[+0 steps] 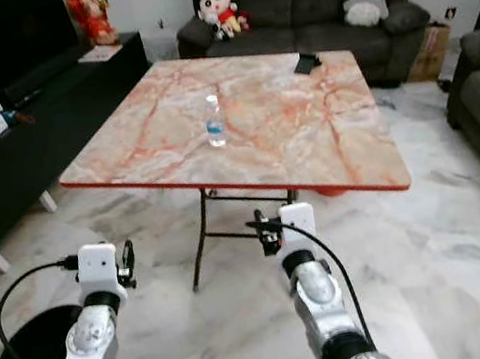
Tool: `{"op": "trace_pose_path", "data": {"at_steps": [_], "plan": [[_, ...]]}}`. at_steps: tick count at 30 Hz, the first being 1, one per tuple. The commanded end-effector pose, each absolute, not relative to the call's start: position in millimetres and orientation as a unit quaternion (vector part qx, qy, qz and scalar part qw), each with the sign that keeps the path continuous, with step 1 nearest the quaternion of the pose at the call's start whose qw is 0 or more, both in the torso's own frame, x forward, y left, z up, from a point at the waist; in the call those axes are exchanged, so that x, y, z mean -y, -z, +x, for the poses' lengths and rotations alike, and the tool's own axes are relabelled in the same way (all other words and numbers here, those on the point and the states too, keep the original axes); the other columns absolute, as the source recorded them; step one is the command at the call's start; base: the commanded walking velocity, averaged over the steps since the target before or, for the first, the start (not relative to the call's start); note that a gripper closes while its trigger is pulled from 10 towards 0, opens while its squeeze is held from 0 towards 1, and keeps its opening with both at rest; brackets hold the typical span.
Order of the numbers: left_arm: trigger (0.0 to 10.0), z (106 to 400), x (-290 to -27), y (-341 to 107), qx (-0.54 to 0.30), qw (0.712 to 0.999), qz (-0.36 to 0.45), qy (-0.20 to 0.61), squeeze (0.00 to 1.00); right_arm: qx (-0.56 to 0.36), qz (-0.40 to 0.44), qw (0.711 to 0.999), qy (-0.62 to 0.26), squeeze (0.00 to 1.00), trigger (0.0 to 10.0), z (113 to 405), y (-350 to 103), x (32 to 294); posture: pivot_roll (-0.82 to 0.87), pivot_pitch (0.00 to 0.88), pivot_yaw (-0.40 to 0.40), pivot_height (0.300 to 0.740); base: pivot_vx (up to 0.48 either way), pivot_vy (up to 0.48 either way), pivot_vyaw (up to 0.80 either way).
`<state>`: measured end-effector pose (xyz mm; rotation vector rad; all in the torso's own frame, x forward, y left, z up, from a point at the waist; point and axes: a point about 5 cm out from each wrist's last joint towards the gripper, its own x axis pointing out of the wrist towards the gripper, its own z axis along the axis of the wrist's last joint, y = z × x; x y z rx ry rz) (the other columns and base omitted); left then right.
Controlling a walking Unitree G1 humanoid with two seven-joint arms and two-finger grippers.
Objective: Picking trash to rubbish bin
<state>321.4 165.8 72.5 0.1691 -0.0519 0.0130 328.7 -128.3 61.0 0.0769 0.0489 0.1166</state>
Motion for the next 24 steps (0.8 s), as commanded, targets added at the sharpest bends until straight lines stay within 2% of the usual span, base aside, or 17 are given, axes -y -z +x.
{"op": "trace_pose_path", "data": {"at_steps": [1, 13, 24], "plan": [[10.0, 324, -165, -77, 0.03, 0.996, 0.079, -0.006, 0.0, -0.016, 0.041, 0.997, -0.056, 0.0, 10.0, 332, -66, 128, 0.13, 0.0, -0.055, 0.74, 0.0, 0.0, 0.0], [10.0, 333, -144, -96, 0.062, 0.995, 0.078, 0.027, 0.0, 0.016, 0.052, 0.996, -0.063, 0.0, 10.0, 340, -84, 121, 0.14, 0.0, -0.05, 0.74, 0.0, 0.0, 0.0], [10.0, 336, -145, -103, 0.071, 0.994, 0.073, 0.026, 0.0, 0.038, 0.045, 0.996, -0.073, 0.0, 10.0, 345, -97, 119, 0.14, 0.0, -0.046, 0.74, 0.439, 0.0, 0.0]]}}
